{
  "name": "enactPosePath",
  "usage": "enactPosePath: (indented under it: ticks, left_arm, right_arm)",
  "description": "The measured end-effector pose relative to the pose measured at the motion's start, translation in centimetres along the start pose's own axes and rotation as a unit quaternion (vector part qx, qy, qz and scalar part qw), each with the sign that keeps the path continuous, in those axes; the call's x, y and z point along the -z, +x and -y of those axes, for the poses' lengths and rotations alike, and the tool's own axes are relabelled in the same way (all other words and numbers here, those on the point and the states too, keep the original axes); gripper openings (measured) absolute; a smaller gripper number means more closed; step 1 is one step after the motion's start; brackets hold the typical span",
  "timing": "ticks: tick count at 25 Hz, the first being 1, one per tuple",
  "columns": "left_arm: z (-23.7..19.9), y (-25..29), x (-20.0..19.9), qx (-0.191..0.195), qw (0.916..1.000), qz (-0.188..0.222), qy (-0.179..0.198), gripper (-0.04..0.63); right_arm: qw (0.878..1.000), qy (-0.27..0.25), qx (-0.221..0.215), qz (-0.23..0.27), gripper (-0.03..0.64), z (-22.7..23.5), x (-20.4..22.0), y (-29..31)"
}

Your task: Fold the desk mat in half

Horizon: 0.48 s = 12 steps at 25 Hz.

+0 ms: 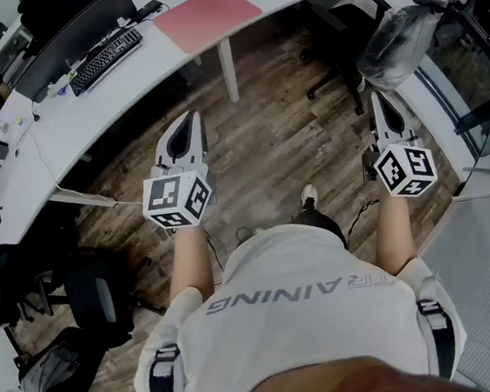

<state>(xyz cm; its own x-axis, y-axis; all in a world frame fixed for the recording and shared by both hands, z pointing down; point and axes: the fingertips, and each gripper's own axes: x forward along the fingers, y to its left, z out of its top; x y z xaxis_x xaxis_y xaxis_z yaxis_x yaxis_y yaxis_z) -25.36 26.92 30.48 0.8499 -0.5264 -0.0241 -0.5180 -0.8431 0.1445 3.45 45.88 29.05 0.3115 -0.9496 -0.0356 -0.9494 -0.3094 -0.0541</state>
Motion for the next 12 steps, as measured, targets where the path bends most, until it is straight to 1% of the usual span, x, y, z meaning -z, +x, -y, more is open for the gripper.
enactPosePath:
  ticks: [12]
  left_arm:
    - [0.4,1.4,0.3,0.005,1.0,-0.005,0.003,0.032]
  right_arm:
    - [1.0,0.007,0.006,0.004,0.023,1.1,0.3,0.8]
